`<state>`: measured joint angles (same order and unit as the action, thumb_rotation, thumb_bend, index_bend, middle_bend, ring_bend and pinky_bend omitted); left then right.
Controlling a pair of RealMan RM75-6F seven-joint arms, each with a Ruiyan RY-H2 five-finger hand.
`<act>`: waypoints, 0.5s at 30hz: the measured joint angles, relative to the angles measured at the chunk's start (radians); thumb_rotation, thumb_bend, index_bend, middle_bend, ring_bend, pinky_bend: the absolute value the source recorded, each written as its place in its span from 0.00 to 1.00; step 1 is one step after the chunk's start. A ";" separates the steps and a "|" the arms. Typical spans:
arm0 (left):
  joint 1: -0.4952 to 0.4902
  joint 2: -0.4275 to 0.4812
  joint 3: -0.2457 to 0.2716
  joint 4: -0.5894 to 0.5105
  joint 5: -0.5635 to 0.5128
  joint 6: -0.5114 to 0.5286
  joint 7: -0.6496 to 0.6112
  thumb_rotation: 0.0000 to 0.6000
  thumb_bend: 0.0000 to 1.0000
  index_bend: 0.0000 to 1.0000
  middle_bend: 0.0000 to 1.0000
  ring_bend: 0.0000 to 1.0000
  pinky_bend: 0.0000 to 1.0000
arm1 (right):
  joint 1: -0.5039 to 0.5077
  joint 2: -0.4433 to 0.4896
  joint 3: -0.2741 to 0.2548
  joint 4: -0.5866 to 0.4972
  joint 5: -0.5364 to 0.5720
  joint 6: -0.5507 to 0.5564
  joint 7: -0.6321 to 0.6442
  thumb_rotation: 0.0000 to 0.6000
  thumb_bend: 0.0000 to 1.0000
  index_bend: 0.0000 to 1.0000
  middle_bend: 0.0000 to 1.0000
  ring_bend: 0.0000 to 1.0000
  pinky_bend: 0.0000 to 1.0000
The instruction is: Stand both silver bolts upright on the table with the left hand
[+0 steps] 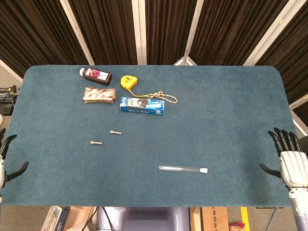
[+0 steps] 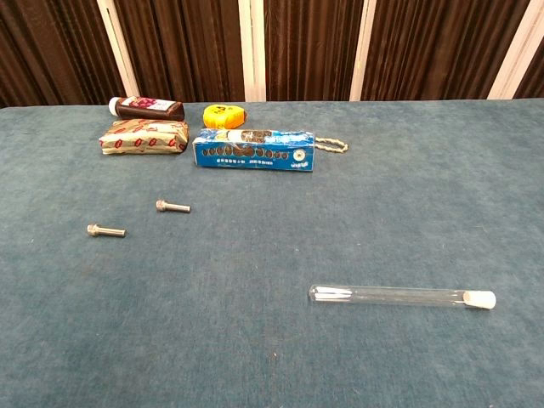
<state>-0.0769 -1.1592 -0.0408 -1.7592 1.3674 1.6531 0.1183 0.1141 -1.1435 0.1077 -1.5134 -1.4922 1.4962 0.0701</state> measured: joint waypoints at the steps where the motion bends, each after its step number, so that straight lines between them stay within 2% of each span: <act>1: 0.001 0.001 -0.001 0.000 0.001 -0.004 -0.006 1.00 0.32 0.18 0.00 0.00 0.00 | -0.001 -0.002 0.001 0.004 -0.002 0.002 0.004 1.00 0.11 0.12 0.09 0.05 0.00; 15: 0.011 -0.003 -0.009 0.008 0.026 -0.018 -0.018 1.00 0.32 0.19 0.00 0.00 0.00 | -0.002 0.002 -0.002 -0.004 0.003 -0.006 0.011 1.00 0.11 0.12 0.09 0.05 0.00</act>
<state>-0.0660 -1.1623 -0.0496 -1.7516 1.3934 1.6346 0.1005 0.1118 -1.1413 0.1054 -1.5173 -1.4896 1.4904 0.0816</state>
